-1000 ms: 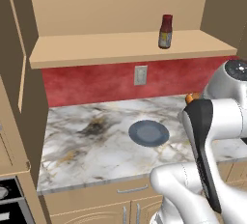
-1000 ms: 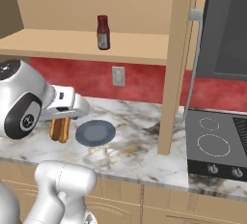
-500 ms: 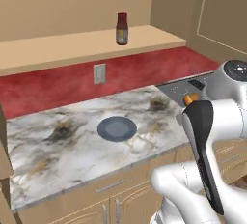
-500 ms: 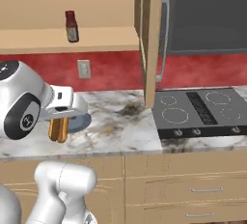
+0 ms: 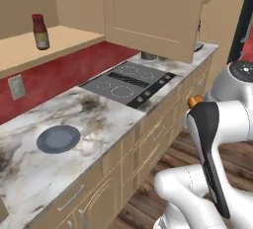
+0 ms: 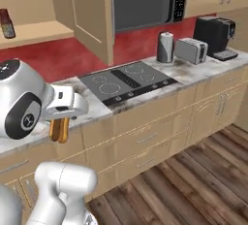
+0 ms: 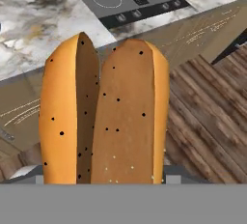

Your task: Move the hot dog bun to the plate on the dining table and place the condiment next to that plate. Then navigate to the fridge and take the sausage and place it on the plate as well.

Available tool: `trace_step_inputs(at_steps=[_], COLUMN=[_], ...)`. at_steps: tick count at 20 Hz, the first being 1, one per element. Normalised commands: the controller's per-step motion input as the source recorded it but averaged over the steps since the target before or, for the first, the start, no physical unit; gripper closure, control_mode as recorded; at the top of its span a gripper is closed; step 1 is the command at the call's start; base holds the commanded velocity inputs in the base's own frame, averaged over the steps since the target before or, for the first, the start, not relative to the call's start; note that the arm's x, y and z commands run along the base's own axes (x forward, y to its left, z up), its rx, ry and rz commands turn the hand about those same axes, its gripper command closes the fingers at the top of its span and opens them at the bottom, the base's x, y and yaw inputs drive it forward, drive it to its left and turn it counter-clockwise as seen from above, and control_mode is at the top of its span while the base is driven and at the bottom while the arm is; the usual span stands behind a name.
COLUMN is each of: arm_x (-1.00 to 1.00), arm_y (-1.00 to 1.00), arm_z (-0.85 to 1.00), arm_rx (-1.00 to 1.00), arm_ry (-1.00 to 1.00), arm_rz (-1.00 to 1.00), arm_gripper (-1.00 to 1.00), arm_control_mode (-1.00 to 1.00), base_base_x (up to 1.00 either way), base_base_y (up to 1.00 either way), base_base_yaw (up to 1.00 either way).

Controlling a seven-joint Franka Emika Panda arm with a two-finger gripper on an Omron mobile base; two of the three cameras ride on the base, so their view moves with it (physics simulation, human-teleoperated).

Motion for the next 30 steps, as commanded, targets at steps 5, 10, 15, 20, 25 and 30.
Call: trace_step_inputs(at_steps=[5, 10, 15, 20, 25, 30], arm_x=[0.00, 0.00, 0.00, 0.00, 0.00, 0.00], arm_y=[0.00, 0.00, 0.00, 0.00, 0.00, 0.00], arm_z=[0.00, 0.00, 0.00, 0.00, 0.00, 0.00], arm_rx=[0.00, 0.00, 0.00, 0.00, 0.00, 0.00], arm_ry=[0.00, 0.00, 0.00, 0.00, 0.00, 0.00], arm_rz=[0.00, 0.00, 0.00, 0.00, 0.00, 0.00], arm_gripper=[1.00, 1.00, 1.00, 1.00, 1.00, 1.00], arm_control_mode=[1.00, 1.00, 1.00, 1.00, 1.00, 1.00], base_base_x=[-0.87, -0.61, -0.57, -0.48, -0.28, -0.02], base_base_y=[-0.07, 0.01, 0.00, -0.02, -0.21, -0.38], base_base_yaw=[-0.61, -0.68, -0.70, -0.71, -0.60, -0.46])
